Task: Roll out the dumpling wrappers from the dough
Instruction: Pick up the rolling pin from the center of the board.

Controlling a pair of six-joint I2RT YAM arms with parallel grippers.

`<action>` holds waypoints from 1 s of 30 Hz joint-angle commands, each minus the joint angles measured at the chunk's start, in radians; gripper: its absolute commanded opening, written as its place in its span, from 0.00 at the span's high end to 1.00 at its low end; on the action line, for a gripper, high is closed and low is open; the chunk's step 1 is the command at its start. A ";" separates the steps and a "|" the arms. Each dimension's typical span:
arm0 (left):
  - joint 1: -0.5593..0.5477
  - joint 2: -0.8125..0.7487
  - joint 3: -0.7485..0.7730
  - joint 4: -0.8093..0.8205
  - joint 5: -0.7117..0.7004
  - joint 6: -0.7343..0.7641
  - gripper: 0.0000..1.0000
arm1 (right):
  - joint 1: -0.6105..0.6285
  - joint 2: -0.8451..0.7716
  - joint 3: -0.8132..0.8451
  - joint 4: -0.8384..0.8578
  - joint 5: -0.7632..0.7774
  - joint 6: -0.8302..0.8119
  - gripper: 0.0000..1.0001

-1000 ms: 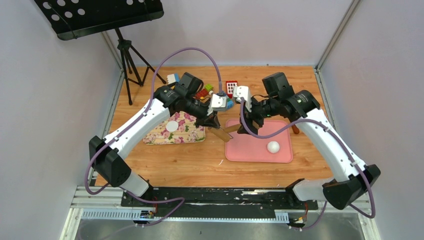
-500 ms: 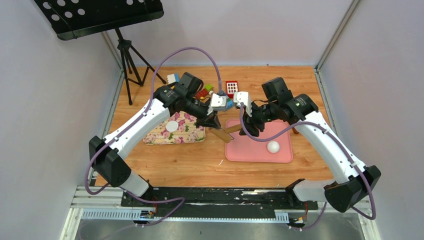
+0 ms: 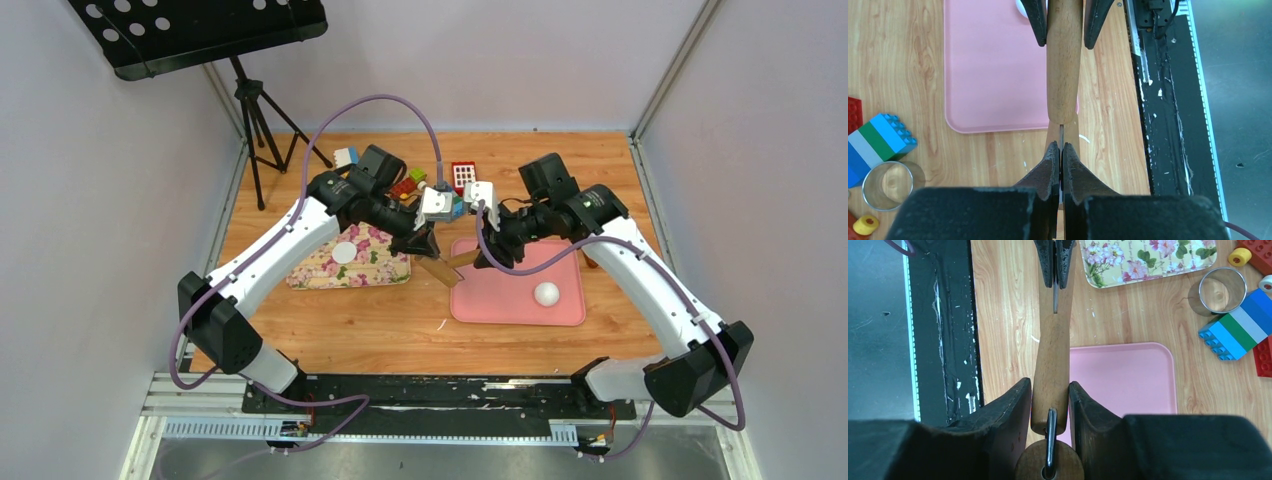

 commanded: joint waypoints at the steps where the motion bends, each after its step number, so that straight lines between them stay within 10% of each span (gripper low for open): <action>1: -0.005 -0.052 0.036 0.048 0.068 -0.009 1.00 | 0.003 0.017 0.003 0.044 -0.064 0.003 0.79; 18: 0.010 -0.069 0.010 0.089 0.068 -0.028 1.00 | -0.035 -0.001 0.011 0.041 -0.186 0.021 0.64; 23: 0.012 -0.070 0.011 0.106 0.075 -0.047 1.00 | -0.039 0.016 0.025 0.039 -0.228 0.042 0.99; 30: 0.012 -0.073 0.007 0.124 0.069 -0.070 1.00 | -0.048 0.022 0.037 0.066 -0.174 0.093 1.00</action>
